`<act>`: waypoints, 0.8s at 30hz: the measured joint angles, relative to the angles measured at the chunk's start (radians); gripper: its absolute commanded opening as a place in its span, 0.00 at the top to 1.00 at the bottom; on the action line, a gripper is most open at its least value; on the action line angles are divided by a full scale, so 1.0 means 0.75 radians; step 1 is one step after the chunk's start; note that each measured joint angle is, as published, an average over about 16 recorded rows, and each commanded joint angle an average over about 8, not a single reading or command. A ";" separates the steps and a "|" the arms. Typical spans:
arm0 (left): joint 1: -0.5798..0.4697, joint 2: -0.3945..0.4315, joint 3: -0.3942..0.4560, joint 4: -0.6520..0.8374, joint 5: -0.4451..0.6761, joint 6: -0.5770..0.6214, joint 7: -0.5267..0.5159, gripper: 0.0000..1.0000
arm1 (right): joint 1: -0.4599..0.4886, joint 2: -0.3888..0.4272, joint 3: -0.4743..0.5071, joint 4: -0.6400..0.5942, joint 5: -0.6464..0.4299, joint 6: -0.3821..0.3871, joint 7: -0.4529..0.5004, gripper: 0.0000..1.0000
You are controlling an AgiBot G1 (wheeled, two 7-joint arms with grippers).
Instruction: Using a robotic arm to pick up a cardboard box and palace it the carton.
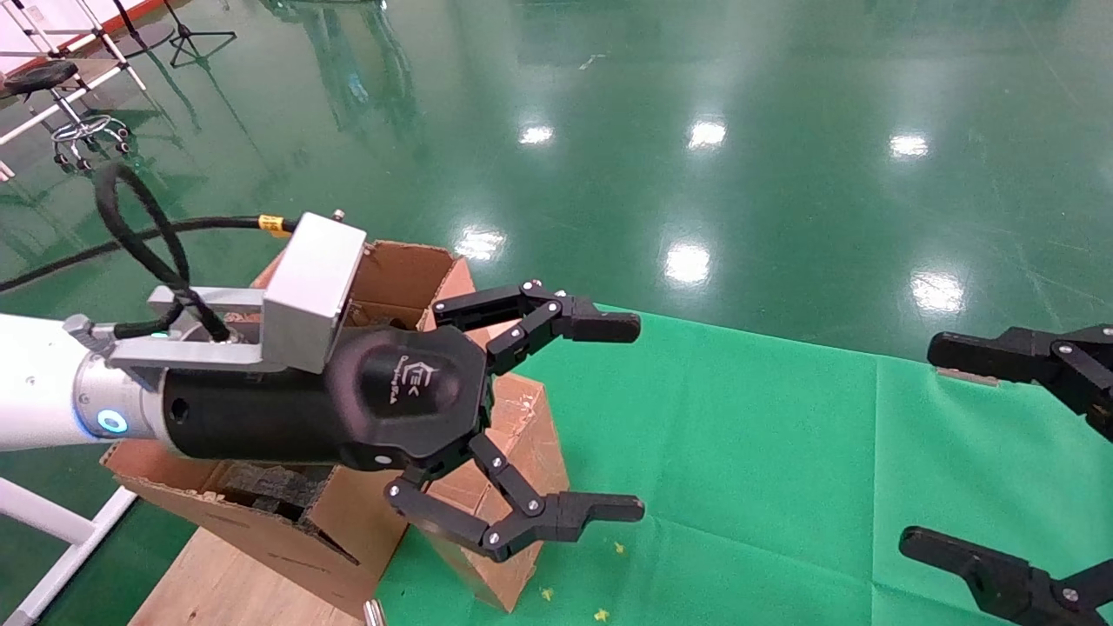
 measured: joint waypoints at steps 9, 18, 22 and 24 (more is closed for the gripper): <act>0.000 -0.001 0.000 -0.001 0.001 0.000 0.000 0.00 | 0.000 0.000 0.000 0.000 0.000 0.000 0.000 0.00; -0.029 -0.038 0.020 -0.016 0.089 -0.023 -0.027 0.00 | 0.000 0.000 0.000 0.000 0.000 0.000 0.000 0.94; -0.065 -0.071 0.044 -0.026 0.183 -0.048 -0.067 0.00 | 0.000 0.000 0.000 0.000 0.000 0.000 0.000 1.00; -0.086 -0.087 0.057 -0.030 0.234 -0.061 -0.090 0.00 | 0.000 0.000 0.000 0.000 0.000 0.000 0.000 1.00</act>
